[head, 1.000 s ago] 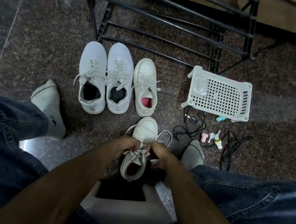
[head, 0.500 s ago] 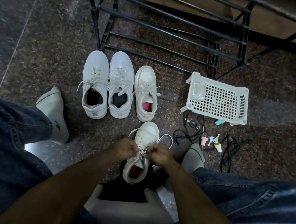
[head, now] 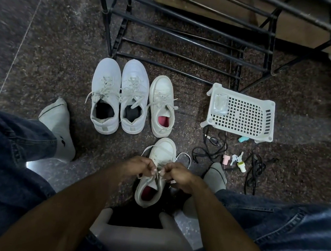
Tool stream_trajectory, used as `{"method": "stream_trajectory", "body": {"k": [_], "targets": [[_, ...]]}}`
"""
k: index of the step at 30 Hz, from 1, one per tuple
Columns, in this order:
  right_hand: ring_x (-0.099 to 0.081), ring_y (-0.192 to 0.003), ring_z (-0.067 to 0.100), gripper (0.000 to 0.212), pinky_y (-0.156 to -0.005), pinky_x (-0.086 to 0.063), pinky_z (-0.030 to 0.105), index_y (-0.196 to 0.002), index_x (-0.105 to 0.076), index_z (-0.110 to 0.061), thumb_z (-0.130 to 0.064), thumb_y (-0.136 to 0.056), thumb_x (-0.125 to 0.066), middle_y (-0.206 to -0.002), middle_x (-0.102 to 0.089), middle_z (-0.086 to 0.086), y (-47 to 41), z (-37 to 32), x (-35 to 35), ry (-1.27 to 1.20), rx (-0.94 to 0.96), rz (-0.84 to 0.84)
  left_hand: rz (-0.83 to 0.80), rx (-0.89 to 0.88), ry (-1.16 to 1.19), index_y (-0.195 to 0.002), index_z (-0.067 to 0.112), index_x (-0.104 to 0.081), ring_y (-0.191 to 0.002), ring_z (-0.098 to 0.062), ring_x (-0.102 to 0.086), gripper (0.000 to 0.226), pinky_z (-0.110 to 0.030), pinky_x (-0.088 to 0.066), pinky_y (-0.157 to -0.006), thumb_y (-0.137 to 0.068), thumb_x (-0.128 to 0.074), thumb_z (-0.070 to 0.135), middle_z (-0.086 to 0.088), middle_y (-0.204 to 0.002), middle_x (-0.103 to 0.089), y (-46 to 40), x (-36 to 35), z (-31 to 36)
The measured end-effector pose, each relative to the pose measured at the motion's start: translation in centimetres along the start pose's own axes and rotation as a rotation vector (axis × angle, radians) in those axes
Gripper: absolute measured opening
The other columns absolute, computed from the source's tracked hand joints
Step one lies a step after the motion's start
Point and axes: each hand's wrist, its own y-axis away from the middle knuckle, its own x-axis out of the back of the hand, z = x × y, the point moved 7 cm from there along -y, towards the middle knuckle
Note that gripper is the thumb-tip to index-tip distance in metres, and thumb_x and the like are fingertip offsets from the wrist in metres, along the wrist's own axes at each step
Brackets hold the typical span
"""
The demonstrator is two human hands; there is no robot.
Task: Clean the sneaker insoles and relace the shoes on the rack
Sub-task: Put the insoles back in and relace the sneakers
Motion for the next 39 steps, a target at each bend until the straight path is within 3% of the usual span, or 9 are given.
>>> {"method": "stream_trajectory", "body": {"k": [7,12,16,21,24,27,31,35,39], "targets": [[-0.052,-0.042,0.006,0.017,-0.034,-0.033,0.008,-0.075,-0.058,-0.010,-0.004,-0.090,-0.053,-0.067,-0.055,0.008,0.3,0.4,0.9,-0.072,-0.055,0.197,0.229,0.074,-0.010,-0.059,0.015,-0.065,-0.065,-0.016,-0.058,0.029,-0.028,-0.050,-0.068,-0.074,-0.068,-0.010,0.001,-0.061,-0.066,0.5,1.0,0.3],[-0.069,-0.085,0.026,0.032,-0.068,-0.051,0.028,-0.070,-0.066,-0.020,-0.052,-0.073,-0.064,-0.088,-0.072,0.008,-1.4,1.1,0.5,0.090,-0.068,0.252,0.222,0.081,-0.280,-0.077,0.007,-0.072,-0.078,-0.019,-0.060,0.005,-0.031,-0.050,-0.070,-0.075,-0.069,0.004,-0.007,-0.080,-0.066,0.6,0.5,1.1],[-0.068,-0.091,0.029,0.033,-0.079,-0.055,0.033,-0.078,-0.068,-0.014,-0.047,-0.073,-0.069,-0.092,-0.072,0.011,-1.8,1.2,0.2,0.252,-0.058,0.276,0.232,0.076,-0.432,-0.078,0.007,-0.072,-0.083,-0.024,-0.066,0.012,-0.034,-0.052,-0.072,-0.078,-0.069,0.019,-0.011,-0.083,-0.069,0.9,0.4,1.4],[-0.069,-0.091,0.031,0.042,-0.076,-0.054,0.033,-0.089,-0.070,-0.007,-0.046,-0.074,-0.073,-0.097,-0.071,0.018,-2.5,1.8,0.6,0.267,-0.083,0.290,0.232,0.096,-0.347,-0.050,0.018,-0.057,-0.076,-0.028,-0.061,0.025,-0.026,-0.041,-0.065,-0.071,-0.071,0.015,-0.020,-0.080,-0.066,0.8,0.5,0.9],[-0.065,-0.073,0.026,0.024,-0.070,-0.058,0.039,-0.077,-0.067,-0.007,-0.030,-0.081,-0.071,-0.081,-0.067,0.014,-1.7,1.3,0.5,0.207,-0.097,0.226,0.202,0.092,-0.171,-0.051,0.019,-0.061,-0.059,-0.014,-0.055,0.026,-0.020,-0.041,-0.058,-0.070,-0.069,0.003,0.000,-0.053,-0.058,1.0,0.2,1.1],[-0.052,-0.056,0.013,0.025,-0.050,-0.046,0.027,-0.067,-0.054,-0.013,-0.014,-0.092,-0.062,-0.067,-0.056,0.005,-0.6,1.3,0.1,0.025,-0.145,0.093,0.120,0.090,-0.058,-0.058,0.008,-0.059,-0.043,0.003,-0.050,0.029,-0.010,-0.039,-0.048,-0.077,-0.062,-0.014,0.012,-0.041,-0.054,1.4,-0.4,1.1],[-0.054,-0.064,0.012,0.027,-0.055,-0.045,0.024,-0.067,-0.052,-0.016,-0.018,-0.087,-0.070,-0.070,-0.058,0.001,-0.4,1.2,0.3,-0.006,-0.118,0.081,0.185,0.092,-0.039,-0.065,0.010,-0.059,-0.058,-0.008,-0.055,0.027,-0.016,-0.047,-0.059,-0.085,-0.059,-0.008,-0.001,-0.061,-0.059,1.3,0.0,0.5],[-0.053,-0.059,0.004,0.031,-0.044,-0.040,0.008,-0.063,-0.054,-0.018,0.002,-0.084,-0.066,-0.061,-0.059,-0.005,-0.2,0.5,-0.3,0.228,-0.019,-0.009,0.171,0.113,-0.254,-0.078,0.011,-0.061,-0.074,-0.017,-0.054,0.008,-0.026,-0.041,-0.066,-0.081,-0.066,0.006,-0.004,-0.078,-0.056,2.2,-0.1,1.2],[-0.058,-0.049,0.009,0.009,-0.054,-0.049,0.023,-0.068,-0.069,-0.006,-0.005,-0.077,-0.071,-0.050,-0.060,-0.003,-0.2,1.3,0.1,0.509,-0.055,0.028,0.125,0.115,-0.498,-0.108,0.017,-0.061,-0.090,-0.018,-0.062,0.029,-0.026,-0.048,-0.077,-0.082,-0.071,0.021,-0.005,-0.106,-0.063,3.2,0.0,0.6]]}}
